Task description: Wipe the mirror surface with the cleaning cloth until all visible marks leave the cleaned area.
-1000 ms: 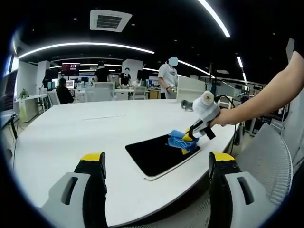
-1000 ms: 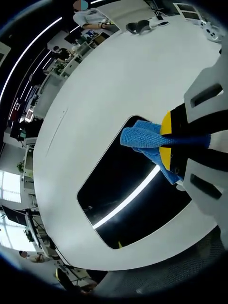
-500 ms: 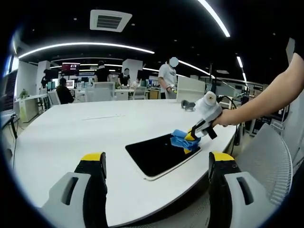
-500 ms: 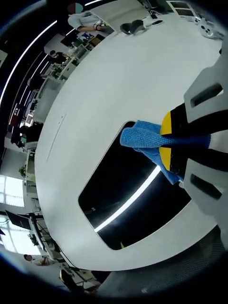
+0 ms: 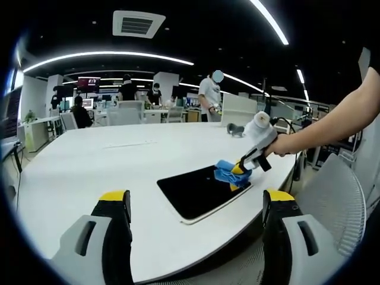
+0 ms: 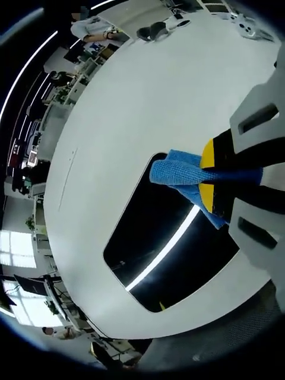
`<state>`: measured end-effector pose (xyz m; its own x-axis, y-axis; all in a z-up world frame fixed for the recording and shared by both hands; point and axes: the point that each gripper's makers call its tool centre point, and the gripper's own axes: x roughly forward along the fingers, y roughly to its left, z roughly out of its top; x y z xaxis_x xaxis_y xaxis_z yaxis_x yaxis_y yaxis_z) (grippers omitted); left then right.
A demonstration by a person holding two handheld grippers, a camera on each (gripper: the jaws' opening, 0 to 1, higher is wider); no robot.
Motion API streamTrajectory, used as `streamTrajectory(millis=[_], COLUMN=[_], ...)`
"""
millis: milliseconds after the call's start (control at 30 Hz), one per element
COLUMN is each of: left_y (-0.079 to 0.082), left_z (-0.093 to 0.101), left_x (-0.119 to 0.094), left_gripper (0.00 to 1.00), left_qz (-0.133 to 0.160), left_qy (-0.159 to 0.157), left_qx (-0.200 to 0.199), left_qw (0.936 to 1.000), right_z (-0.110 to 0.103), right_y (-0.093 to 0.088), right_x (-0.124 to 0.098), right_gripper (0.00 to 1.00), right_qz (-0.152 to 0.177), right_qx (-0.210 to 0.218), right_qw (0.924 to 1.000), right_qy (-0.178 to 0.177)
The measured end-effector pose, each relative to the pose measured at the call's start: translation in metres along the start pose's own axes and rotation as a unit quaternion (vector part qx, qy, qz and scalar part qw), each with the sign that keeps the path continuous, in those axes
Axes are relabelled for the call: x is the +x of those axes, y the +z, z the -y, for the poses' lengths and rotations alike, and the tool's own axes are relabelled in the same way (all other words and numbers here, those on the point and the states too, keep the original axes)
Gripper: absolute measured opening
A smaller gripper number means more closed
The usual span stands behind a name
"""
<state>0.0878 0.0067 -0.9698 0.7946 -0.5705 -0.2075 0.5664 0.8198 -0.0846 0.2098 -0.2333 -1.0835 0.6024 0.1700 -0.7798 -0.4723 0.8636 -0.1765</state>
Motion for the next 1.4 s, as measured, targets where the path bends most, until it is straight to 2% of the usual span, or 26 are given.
streamTrajectory(millis=[633,833,933,1300,1400], left_y=[0.0,0.0,0.0,0.001,0.001], left_z=[0.001,0.001,0.001,0.0,0.0], left_x=[-0.001,0.0,0.0,-0.001,0.0], left_gripper=[0.89,0.89,0.89,0.88,0.88], left_qz=[0.002,0.001,0.001,0.006,0.005], left_qy=[-0.001,-0.004,-0.004,-0.001,-0.002], left_qx=[0.0,0.0,0.0,-0.001,-0.001], left_qw=[1.0,1.0,1.0,1.0,1.0], right_z=[-0.015,-0.023,-0.026,-0.027,-0.028], right_y=[-0.014,-0.023,-0.025,-0.029,-0.028], right_x=[-0.015,-0.023,-0.026,-0.028,-0.028], right_gripper=[0.0,0.0,0.0,0.0,0.0], right_qz=[-0.006,0.002,0.01,0.013,0.014], right_qx=[0.006,0.01,-0.004,0.004,-0.01], right_qw=[1.0,0.9999,0.9999,0.9999,0.9999], right_qy=[0.004,0.004,-0.004,-0.004,-0.001])
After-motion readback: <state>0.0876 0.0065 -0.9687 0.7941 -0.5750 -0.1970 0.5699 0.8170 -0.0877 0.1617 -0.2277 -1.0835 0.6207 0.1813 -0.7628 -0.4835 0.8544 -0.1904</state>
